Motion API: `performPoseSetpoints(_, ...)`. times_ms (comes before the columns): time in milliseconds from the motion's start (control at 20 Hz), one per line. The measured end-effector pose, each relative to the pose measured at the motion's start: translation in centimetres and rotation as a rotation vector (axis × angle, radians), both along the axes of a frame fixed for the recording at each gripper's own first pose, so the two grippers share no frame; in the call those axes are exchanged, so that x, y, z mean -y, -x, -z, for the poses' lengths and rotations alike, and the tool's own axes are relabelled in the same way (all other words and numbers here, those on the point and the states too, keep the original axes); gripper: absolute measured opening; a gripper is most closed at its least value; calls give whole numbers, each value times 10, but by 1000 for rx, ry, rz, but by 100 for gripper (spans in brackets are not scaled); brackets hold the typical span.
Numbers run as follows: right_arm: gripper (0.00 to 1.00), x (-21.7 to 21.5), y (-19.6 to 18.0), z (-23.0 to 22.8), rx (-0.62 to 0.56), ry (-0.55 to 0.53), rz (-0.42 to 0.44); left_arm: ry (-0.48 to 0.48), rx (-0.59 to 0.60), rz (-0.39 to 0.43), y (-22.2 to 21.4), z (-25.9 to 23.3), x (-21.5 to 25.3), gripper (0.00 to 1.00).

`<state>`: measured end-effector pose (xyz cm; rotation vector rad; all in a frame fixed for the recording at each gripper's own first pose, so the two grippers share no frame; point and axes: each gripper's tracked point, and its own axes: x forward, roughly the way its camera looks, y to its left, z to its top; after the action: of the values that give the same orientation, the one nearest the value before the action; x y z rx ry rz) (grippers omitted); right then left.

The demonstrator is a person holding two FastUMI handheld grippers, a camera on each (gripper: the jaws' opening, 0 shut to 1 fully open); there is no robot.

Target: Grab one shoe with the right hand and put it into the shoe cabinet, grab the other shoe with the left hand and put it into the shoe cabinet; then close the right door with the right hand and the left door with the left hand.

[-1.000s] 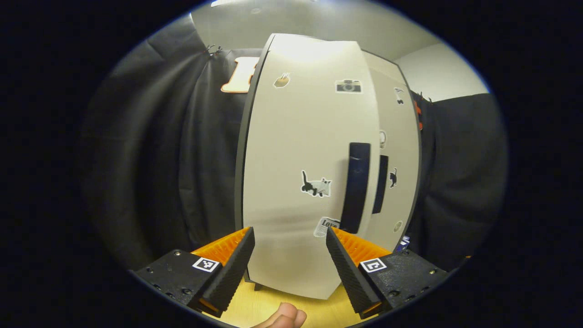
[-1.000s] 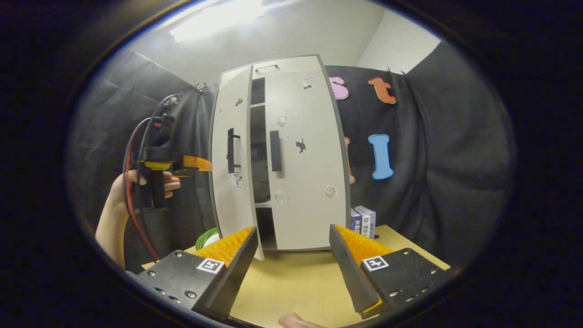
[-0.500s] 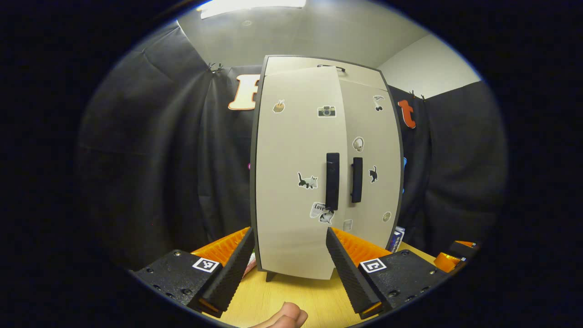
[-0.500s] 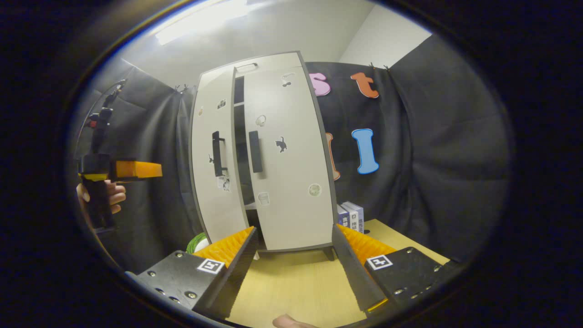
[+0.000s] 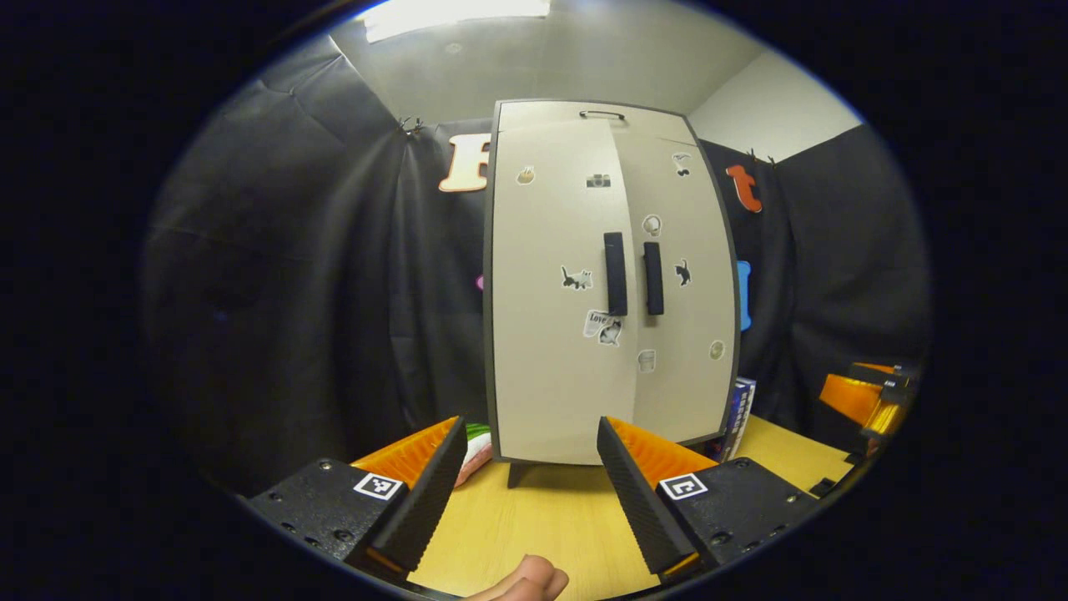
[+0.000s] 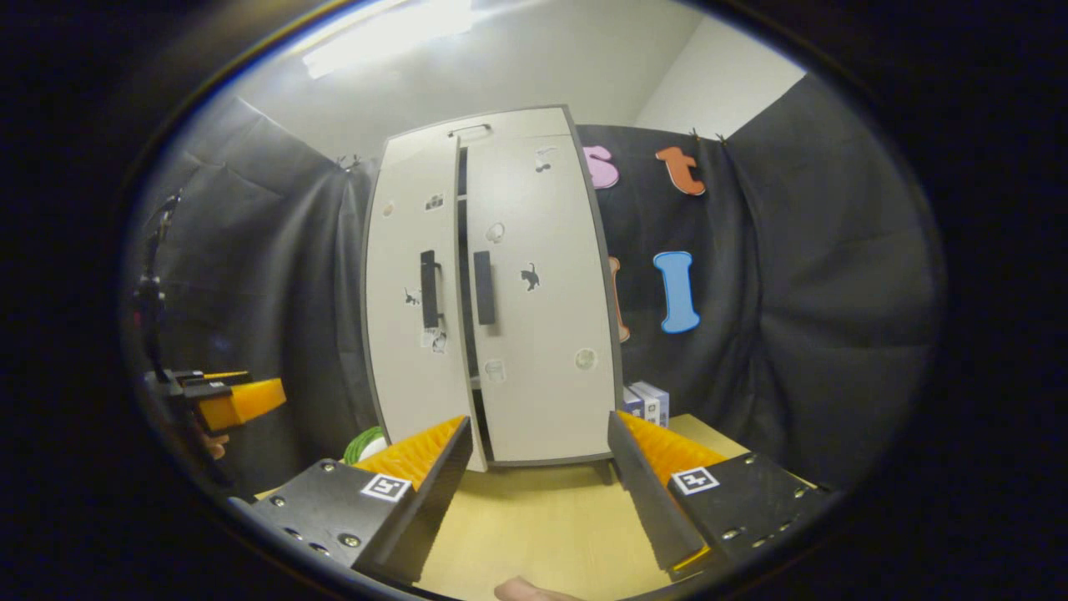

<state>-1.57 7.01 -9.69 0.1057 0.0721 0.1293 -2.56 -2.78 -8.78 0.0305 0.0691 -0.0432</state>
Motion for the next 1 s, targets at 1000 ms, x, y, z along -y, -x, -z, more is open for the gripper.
performPoseSetpoints(1000,98,21,7,-5,52,-1,15,34,69,121,1,0,29,96)
